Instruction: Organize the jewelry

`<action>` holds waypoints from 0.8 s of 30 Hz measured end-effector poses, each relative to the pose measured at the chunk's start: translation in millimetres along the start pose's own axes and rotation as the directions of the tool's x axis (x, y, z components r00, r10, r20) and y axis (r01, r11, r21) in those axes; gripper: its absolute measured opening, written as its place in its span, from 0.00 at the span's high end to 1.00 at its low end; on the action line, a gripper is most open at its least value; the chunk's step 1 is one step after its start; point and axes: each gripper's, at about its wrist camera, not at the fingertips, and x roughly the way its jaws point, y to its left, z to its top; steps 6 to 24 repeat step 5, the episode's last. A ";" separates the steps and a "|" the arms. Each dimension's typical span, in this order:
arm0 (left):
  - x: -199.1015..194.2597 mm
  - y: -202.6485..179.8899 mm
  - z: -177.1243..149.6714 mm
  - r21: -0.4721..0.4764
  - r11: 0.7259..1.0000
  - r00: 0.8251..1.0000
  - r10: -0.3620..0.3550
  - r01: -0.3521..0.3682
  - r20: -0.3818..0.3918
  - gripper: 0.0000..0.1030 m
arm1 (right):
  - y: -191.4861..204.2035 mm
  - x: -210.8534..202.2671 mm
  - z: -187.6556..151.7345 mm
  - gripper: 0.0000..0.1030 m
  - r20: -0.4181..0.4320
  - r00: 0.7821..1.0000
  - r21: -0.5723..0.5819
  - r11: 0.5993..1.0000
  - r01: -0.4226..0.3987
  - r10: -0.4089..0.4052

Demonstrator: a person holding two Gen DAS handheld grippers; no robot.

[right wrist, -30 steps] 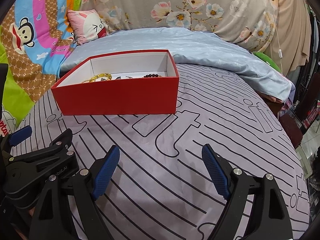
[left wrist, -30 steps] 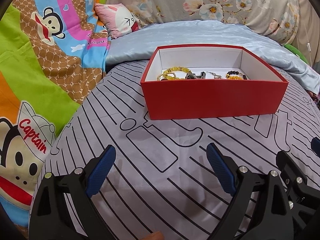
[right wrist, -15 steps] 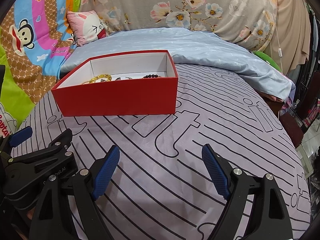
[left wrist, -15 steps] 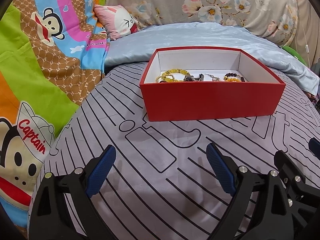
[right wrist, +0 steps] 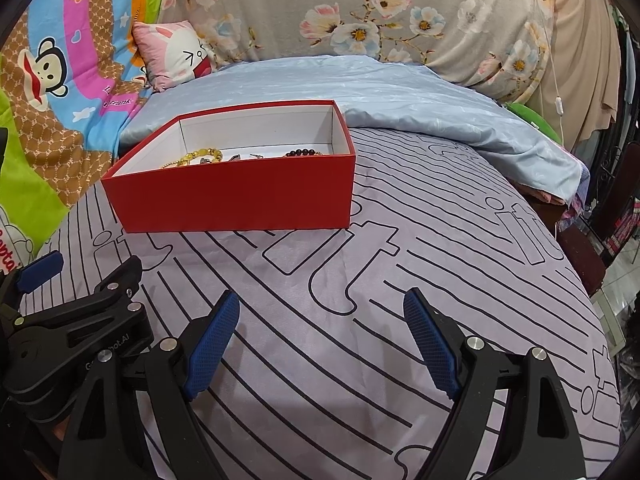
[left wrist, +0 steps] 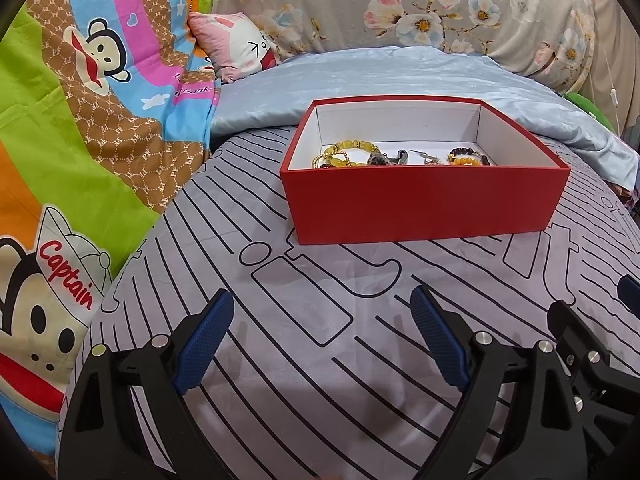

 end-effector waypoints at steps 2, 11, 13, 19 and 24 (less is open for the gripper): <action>-1.2 -0.3 -0.2 0.000 1.000 1.000 0.002 -0.002 0.004 0.16 | 0.2 0.0 0.2 0.20 0.000 1.000 0.000 1.000 0.001 -0.001; -1.5 0.0 0.1 0.002 1.000 1.000 0.008 -0.008 0.006 0.17 | 0.3 -0.8 0.2 0.20 0.001 1.000 0.000 1.000 0.002 -0.002; -1.5 0.0 0.1 0.002 1.000 1.000 0.008 -0.008 0.006 0.17 | 0.3 -0.8 0.2 0.20 0.001 1.000 0.000 1.000 0.002 -0.002; -1.5 0.0 0.1 0.002 1.000 1.000 0.008 -0.008 0.006 0.17 | 0.3 -0.8 0.2 0.20 0.001 1.000 0.000 1.000 0.002 -0.002; -1.5 0.0 0.1 0.002 1.000 1.000 0.008 -0.008 0.006 0.17 | 0.3 -0.8 0.2 0.20 0.001 1.000 0.000 1.000 0.002 -0.002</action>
